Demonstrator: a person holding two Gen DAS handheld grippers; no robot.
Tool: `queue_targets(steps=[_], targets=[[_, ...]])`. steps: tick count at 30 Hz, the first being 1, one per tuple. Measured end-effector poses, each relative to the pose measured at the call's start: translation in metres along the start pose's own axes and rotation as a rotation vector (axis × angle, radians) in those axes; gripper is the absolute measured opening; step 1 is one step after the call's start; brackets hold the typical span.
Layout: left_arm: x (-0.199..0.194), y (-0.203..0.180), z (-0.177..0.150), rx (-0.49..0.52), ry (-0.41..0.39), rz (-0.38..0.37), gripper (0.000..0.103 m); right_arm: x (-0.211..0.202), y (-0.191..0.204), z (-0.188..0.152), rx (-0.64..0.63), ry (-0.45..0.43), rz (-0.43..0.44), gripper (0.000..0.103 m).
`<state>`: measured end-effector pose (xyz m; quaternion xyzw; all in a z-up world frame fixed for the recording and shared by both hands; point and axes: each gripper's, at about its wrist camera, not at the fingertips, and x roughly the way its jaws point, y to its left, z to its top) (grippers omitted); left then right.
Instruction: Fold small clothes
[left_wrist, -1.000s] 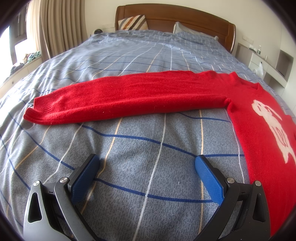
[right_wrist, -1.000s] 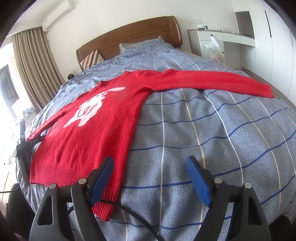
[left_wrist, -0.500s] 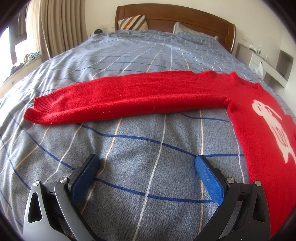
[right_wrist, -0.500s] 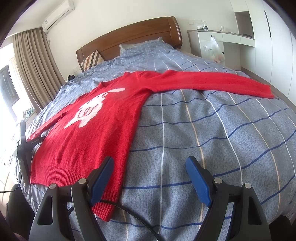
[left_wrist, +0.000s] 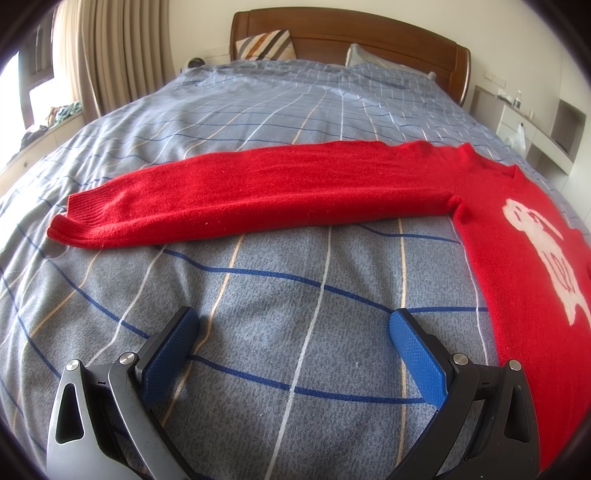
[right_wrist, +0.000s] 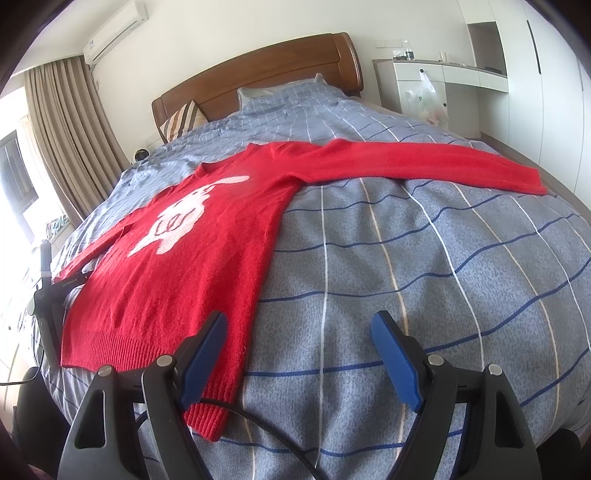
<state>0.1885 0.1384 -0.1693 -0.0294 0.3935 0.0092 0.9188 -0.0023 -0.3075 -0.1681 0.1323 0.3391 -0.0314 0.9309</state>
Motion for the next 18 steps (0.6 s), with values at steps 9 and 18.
queue_targets(steps=[9,18], targets=[[0.0,0.0,-0.0001,0.0,0.0,0.0,0.103,-0.0001,-0.0001,-0.0005,0.002,-0.001,0.002,0.08],[0.0001,0.0003,-0.0002,0.0,0.0,0.0,0.103,0.0002,0.0006,-0.0014,0.001,-0.004,0.004,0.08]])
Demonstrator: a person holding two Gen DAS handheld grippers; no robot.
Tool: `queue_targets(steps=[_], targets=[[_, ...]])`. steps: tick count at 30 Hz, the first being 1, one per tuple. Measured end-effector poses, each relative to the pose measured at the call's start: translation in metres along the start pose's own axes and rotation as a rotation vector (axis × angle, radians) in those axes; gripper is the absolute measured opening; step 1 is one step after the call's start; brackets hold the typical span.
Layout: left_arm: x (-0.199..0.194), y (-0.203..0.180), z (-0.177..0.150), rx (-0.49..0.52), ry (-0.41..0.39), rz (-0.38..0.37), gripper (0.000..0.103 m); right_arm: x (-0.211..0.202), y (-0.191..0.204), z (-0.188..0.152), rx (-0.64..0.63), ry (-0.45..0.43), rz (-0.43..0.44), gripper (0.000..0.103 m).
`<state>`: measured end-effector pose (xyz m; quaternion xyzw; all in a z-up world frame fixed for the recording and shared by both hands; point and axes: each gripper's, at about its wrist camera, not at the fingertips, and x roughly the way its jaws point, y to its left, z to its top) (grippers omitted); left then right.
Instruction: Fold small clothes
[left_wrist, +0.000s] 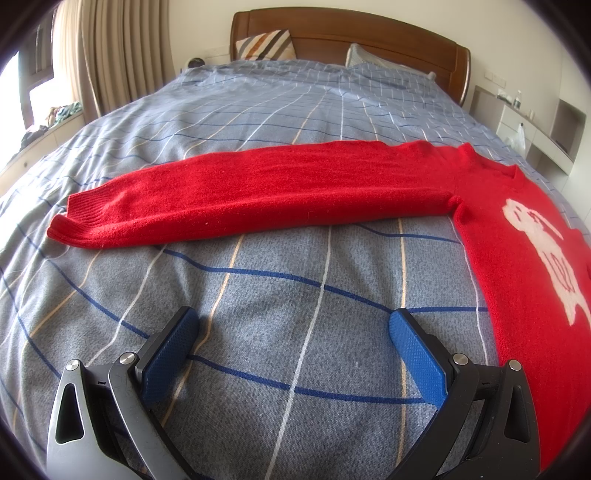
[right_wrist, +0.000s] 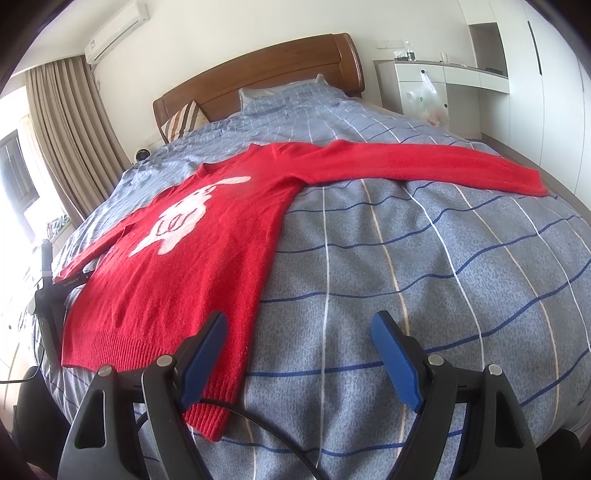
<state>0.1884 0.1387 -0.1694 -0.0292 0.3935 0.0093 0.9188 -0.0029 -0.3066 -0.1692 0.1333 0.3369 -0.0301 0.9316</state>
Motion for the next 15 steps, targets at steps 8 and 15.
queue_targets(steps=[8,15], targets=[[0.0,-0.0001,0.0,0.0,0.0,0.0,0.103,0.0001,-0.0009,-0.0007,0.004,0.003,0.0,0.08],[-0.0001,-0.0003,0.0,0.0,0.0,0.0,0.103,-0.0001,-0.0007,-0.0012,-0.001,0.007,0.001,0.08]])
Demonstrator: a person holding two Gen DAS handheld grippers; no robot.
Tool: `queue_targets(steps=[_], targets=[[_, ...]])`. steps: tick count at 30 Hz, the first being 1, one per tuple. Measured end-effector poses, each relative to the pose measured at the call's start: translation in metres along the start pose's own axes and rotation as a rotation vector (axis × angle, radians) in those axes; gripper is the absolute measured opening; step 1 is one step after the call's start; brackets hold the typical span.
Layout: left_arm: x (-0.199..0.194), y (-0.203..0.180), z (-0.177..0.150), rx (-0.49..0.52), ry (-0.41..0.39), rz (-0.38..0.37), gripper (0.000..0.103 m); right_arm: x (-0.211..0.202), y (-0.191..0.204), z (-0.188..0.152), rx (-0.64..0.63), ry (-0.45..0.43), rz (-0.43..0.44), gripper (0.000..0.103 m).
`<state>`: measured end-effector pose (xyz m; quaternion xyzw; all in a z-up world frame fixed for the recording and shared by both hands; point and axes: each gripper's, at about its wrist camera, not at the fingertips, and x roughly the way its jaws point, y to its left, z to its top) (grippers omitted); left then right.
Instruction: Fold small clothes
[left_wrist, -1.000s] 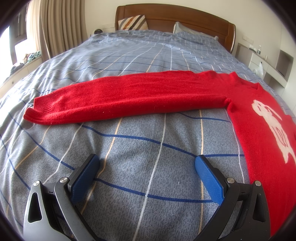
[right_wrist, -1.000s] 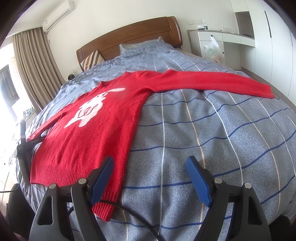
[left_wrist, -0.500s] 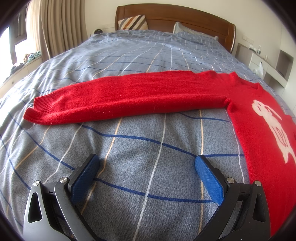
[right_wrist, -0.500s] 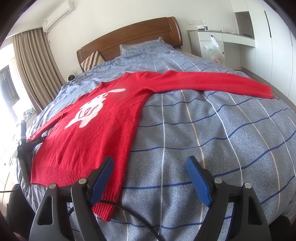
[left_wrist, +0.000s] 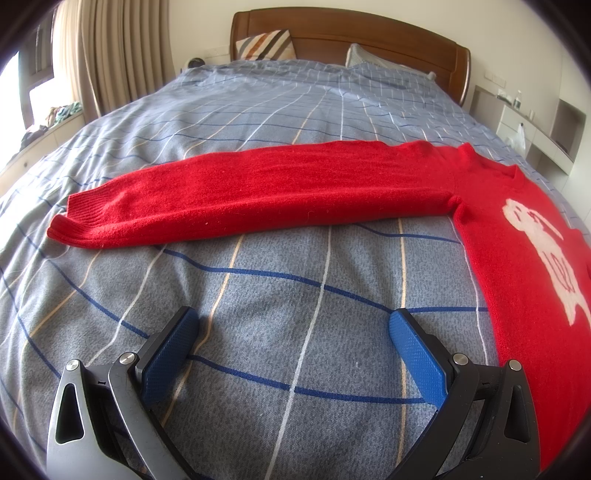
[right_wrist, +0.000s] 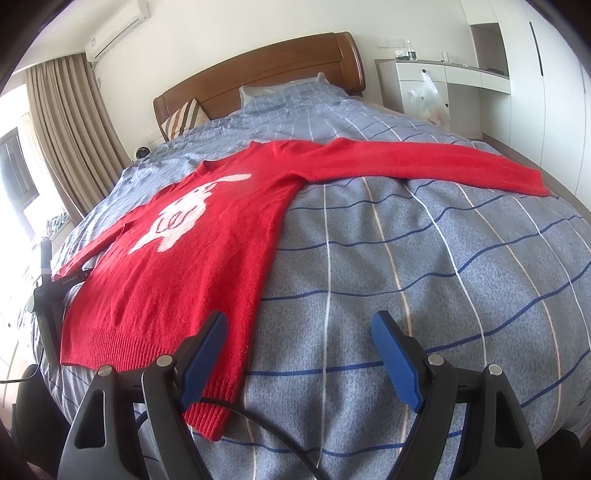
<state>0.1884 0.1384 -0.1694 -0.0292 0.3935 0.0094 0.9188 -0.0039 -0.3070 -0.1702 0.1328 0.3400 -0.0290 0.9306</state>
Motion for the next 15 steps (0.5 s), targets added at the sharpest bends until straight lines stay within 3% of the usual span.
queue_targets(steps=[15], targets=[[0.0,0.0,-0.0001,0.0,0.0,0.0,0.103,0.0015,-0.0018,-0.0003,0.003,0.005,0.001,0.08]])
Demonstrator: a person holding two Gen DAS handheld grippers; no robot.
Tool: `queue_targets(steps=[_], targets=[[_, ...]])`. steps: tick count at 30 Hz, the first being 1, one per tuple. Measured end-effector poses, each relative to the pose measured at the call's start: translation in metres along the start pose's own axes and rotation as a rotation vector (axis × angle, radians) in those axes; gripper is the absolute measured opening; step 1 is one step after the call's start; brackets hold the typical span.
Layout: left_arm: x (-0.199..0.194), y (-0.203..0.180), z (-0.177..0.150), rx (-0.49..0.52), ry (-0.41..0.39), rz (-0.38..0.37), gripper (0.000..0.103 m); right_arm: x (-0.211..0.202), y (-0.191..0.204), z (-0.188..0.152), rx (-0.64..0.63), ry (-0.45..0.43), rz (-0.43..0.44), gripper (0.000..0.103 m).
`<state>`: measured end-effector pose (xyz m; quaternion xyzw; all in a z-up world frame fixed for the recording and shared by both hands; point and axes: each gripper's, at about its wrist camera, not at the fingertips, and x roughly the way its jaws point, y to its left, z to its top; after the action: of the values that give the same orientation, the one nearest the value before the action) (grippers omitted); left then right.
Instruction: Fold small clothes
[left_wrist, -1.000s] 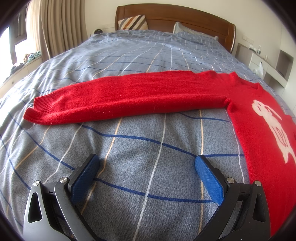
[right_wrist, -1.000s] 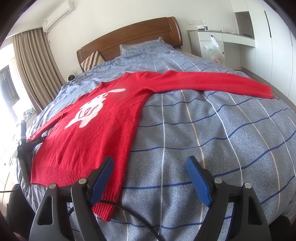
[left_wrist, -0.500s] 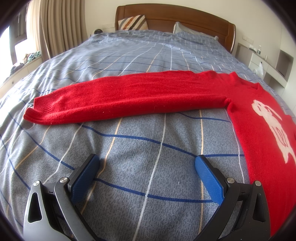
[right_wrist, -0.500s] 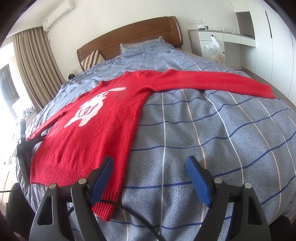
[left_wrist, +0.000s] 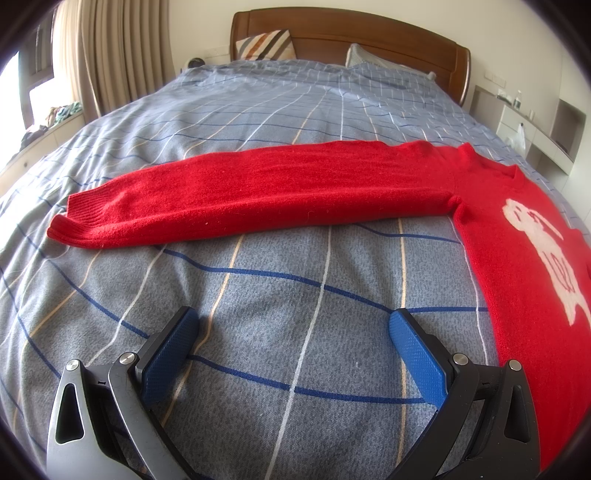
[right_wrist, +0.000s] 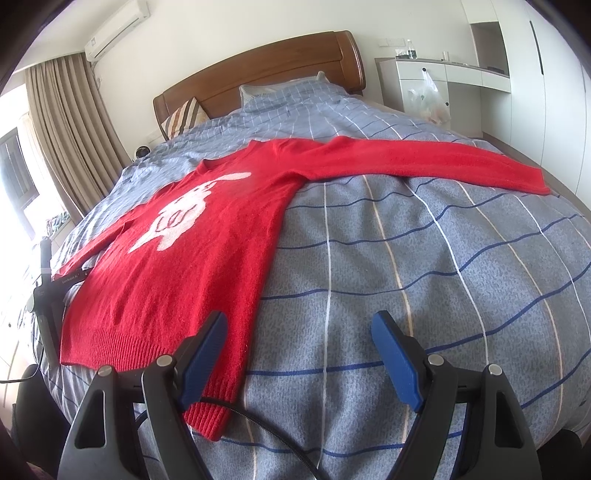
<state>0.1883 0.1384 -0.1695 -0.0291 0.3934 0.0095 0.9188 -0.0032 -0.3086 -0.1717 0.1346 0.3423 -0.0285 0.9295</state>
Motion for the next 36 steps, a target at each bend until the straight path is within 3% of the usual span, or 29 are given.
queue_targets(steps=[36], targets=[[0.0,0.0,-0.0002,0.0,0.0,0.0,0.103,0.007,0.0029,-0.0034,-0.016,0.014,-0.001,0.08]])
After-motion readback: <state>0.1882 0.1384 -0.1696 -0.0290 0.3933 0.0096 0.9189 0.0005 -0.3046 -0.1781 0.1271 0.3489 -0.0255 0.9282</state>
